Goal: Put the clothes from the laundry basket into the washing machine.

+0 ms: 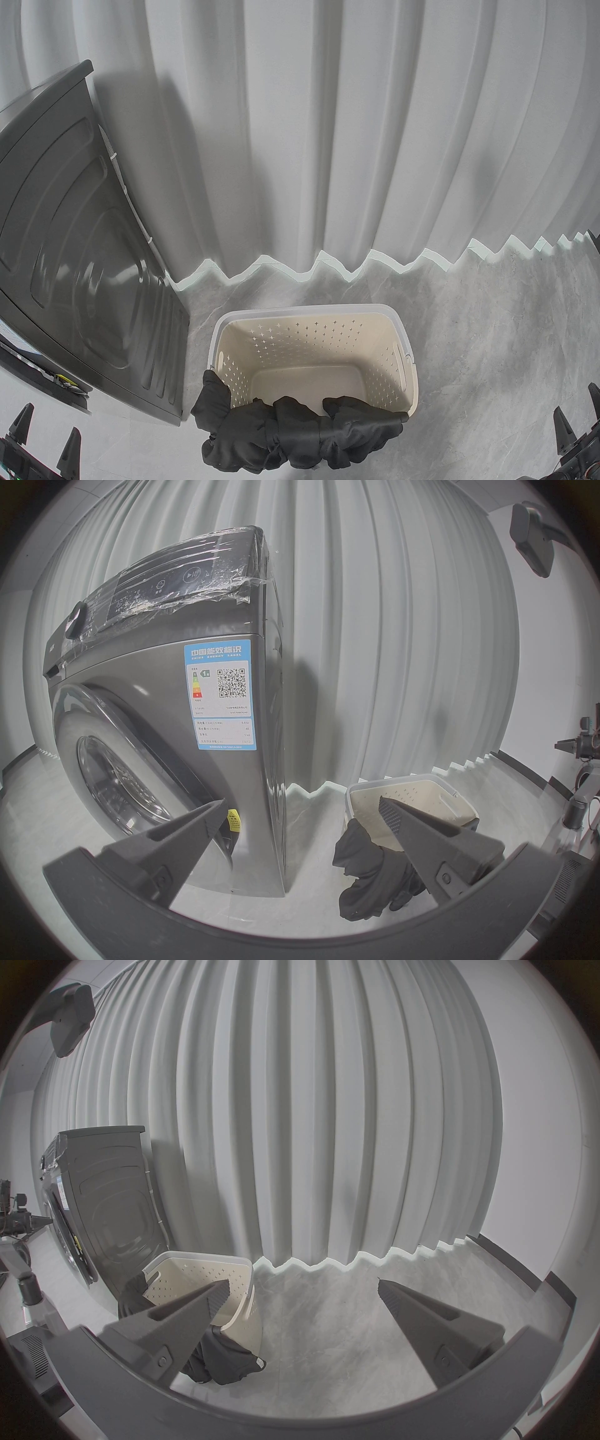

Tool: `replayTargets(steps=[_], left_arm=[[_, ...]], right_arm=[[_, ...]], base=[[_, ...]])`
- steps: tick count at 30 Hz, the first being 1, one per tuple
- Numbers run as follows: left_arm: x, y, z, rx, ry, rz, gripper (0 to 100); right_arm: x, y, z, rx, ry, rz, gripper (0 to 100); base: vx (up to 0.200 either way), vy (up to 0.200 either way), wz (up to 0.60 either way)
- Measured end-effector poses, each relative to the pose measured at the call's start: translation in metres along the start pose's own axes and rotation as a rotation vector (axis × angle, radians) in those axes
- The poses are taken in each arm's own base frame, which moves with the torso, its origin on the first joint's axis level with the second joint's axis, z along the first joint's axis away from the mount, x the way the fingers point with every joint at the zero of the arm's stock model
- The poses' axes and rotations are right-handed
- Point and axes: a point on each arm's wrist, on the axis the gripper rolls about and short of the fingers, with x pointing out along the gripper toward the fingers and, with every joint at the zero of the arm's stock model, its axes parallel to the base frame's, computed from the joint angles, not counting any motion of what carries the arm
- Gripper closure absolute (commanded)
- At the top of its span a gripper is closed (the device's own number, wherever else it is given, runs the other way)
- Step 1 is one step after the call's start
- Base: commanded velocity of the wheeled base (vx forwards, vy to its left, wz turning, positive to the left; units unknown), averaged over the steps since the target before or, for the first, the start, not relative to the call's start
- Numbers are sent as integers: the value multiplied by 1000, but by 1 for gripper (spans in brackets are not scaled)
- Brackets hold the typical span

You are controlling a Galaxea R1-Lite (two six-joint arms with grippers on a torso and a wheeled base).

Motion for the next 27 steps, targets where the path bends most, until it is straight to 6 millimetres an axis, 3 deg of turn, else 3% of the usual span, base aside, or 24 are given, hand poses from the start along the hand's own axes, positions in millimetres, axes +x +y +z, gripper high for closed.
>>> replayTargets(steps=[8, 16, 27], left_arm=[[0, 0, 0, 1, 0, 0, 0], [0, 0, 0, -1, 0, 0, 0], [0, 0, 0, 0, 0, 0, 0]], right_arm=[[0, 0, 0, 0, 0, 0, 0], [0, 0, 0, 0, 0, -1, 0], [0, 0, 0, 0, 0, -1, 0]], base=[[0, 0, 0], [200, 0, 0], [18, 0, 0]])
